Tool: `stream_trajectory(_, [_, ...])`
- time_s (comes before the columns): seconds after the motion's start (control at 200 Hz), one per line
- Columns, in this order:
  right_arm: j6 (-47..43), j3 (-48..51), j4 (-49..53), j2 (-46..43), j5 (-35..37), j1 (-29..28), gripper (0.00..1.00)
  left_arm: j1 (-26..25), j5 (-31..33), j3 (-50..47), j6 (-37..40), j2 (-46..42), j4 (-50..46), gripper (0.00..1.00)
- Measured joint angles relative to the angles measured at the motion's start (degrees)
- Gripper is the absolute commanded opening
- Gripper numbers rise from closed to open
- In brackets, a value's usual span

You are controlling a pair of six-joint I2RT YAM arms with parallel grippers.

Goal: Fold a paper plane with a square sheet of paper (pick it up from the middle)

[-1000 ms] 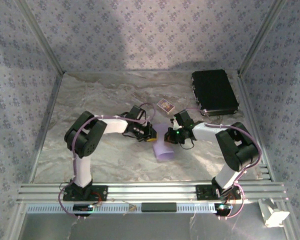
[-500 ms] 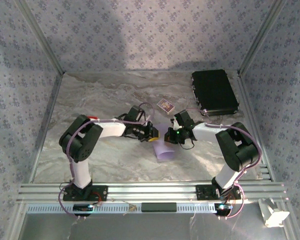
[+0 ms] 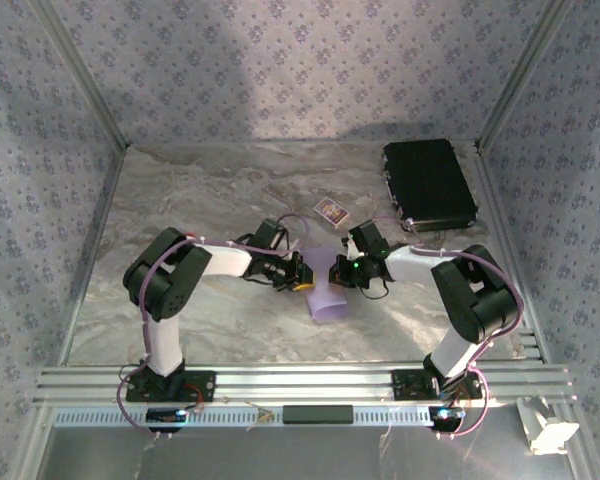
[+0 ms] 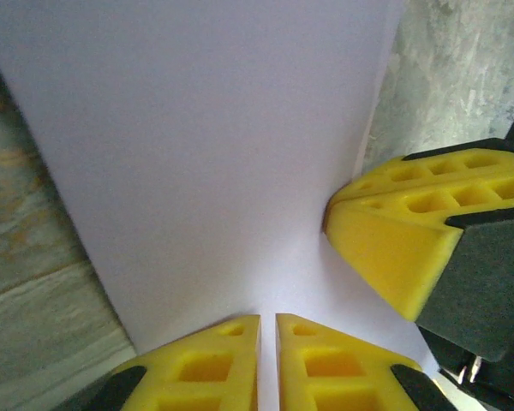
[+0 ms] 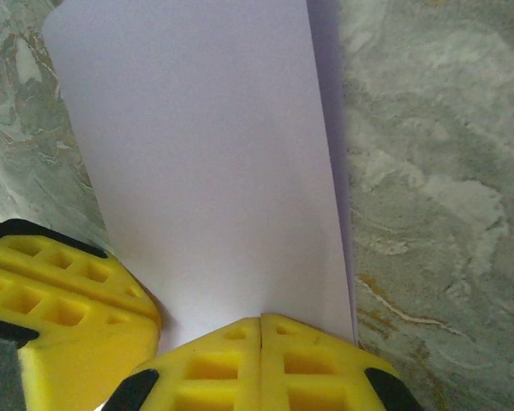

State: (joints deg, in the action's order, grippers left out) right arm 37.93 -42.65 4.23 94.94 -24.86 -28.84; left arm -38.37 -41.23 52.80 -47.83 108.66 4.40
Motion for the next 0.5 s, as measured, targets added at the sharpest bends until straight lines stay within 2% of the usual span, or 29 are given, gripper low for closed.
stream_trajectory(0.255, [0.2,0.1,-0.1,-0.1,0.1,0.0,0.00,-1.4,1.6,0.0,-1.4,-4.8,-3.2,0.04])
stream_trajectory(0.29, [0.2,0.1,-0.2,-0.1,0.1,0.0,0.00,-1.9,1.6,0.0,-2.0,-5.1,-3.0,0.00])
stream_trajectory(0.5, [0.2,0.1,-0.2,-0.1,0.1,0.0,0.00,-3.7,2.1,-0.2,-4.2,-5.1,-1.9,0.00])
